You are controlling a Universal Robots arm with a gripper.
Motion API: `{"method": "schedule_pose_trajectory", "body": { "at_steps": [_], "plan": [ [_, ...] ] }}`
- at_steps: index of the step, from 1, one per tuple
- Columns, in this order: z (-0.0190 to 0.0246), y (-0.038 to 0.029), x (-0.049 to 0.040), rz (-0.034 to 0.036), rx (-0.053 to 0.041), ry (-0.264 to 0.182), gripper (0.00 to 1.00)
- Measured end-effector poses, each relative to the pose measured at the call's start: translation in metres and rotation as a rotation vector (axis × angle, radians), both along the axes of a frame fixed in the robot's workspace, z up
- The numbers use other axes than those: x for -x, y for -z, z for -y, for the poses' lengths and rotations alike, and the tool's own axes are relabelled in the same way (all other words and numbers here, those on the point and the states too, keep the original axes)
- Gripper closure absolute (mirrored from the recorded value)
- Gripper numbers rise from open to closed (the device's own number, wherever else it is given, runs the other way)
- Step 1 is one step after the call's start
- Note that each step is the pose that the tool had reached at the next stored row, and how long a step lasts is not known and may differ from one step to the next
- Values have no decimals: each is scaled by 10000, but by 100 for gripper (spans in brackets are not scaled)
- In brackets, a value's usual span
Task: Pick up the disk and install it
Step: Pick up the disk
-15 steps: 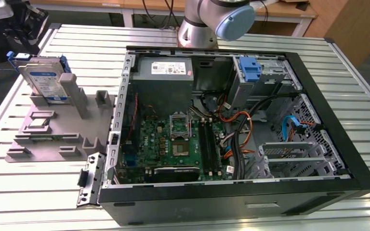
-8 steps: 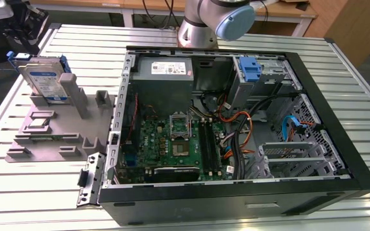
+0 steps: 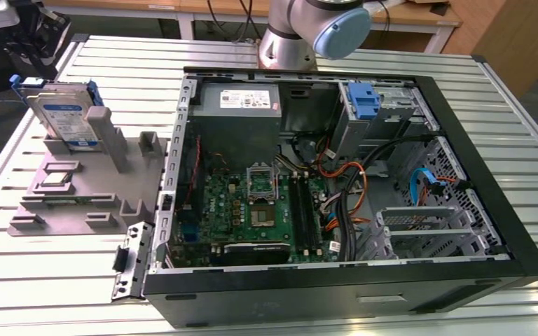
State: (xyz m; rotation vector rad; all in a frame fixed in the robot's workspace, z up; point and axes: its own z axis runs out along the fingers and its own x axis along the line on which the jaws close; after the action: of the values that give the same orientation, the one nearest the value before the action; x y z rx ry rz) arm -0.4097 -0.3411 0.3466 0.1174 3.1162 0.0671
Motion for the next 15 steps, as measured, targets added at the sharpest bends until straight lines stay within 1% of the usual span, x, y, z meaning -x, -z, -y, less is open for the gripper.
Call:
{"method": "schedule_pose_trajectory", "body": {
  "at_steps": [4, 9, 15],
  "plan": [
    [0, 0, 0, 0, 0, -197, 90],
    [0, 0, 0, 1, 0, -829, 90],
    [0, 0, 0, -1, 0, -868, 90]
  ]
}}
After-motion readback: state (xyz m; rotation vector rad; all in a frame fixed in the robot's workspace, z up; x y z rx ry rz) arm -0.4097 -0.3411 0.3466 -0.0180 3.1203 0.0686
